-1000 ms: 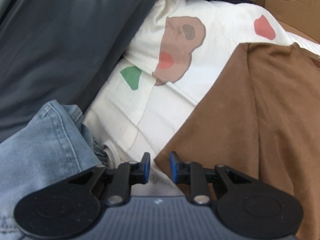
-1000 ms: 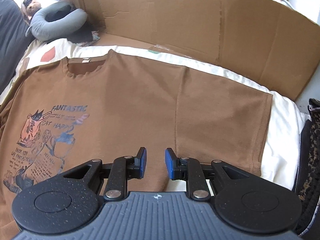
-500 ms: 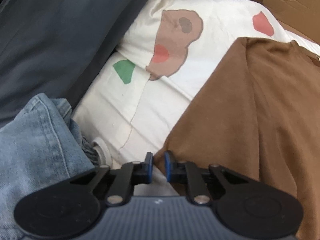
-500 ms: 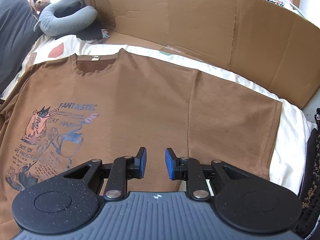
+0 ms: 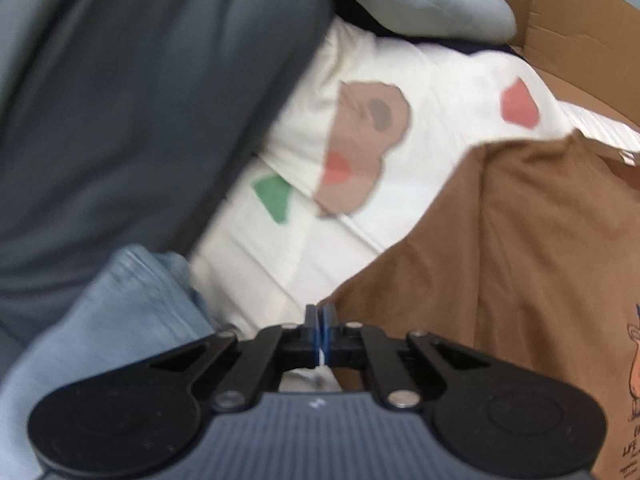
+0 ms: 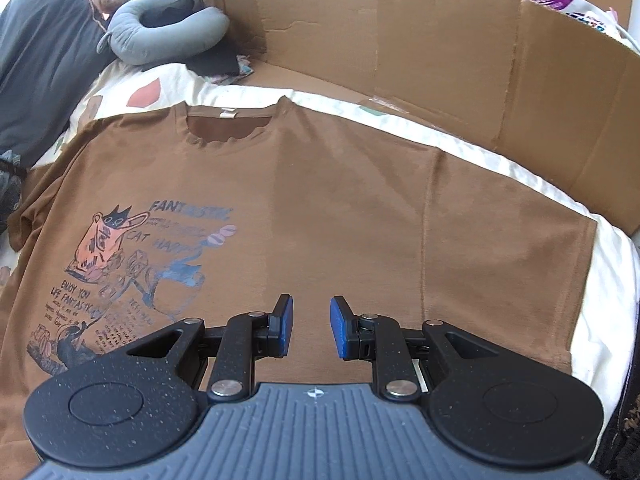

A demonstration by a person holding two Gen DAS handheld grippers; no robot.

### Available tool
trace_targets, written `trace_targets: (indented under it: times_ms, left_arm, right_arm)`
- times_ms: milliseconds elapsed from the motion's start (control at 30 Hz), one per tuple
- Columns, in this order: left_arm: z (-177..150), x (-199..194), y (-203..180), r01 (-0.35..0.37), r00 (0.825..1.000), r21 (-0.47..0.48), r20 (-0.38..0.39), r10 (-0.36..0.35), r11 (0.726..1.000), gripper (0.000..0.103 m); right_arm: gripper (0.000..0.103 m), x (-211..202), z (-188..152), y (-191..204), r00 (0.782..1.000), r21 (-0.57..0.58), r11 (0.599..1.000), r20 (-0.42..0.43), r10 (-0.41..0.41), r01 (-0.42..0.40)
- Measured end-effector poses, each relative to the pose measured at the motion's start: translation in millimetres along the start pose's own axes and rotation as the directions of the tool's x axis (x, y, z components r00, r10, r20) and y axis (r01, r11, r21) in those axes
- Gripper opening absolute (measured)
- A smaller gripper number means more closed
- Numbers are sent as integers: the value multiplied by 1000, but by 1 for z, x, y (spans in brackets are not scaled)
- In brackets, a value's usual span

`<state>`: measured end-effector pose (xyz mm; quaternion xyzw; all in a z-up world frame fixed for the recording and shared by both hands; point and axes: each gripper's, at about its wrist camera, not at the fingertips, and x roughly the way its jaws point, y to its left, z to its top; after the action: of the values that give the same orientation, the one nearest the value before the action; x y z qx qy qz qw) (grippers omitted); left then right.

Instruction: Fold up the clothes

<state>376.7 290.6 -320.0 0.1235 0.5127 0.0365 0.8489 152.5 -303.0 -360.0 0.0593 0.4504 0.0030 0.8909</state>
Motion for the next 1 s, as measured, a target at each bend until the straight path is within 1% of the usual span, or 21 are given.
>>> trace_targets:
  times_ms: [133, 300, 500, 733, 867, 1000]
  left_arm:
    - [11, 1, 12, -56, 998, -9, -10, 56, 998, 1]
    - [20, 17, 18, -89, 995, 1, -43, 89, 996, 1]
    - [28, 34, 22, -125, 990, -15, -75, 123, 992, 1]
    - [44, 48, 28, -160, 983, -63, -102, 153, 985, 1]
    - [49, 63, 26, -185, 976, -58, -125, 177, 981, 1]
    - [49, 79, 25, -195, 972, -62, -144, 185, 979, 1]
  right_arm:
    - [27, 1, 0, 4, 1000, -6, 1000, -1, 8, -8]
    - [27, 4, -1, 5, 1000, -3, 1000, -8, 10, -10]
    - [27, 9, 0, 11, 999, -30, 999, -25, 20, -20]
    - [27, 20, 3, 13, 999, -39, 999, -46, 23, -24]
    - [27, 27, 4, 11, 998, -44, 999, -60, 21, -24]
    - [27, 33, 6, 10, 997, -46, 999, -69, 20, -23]
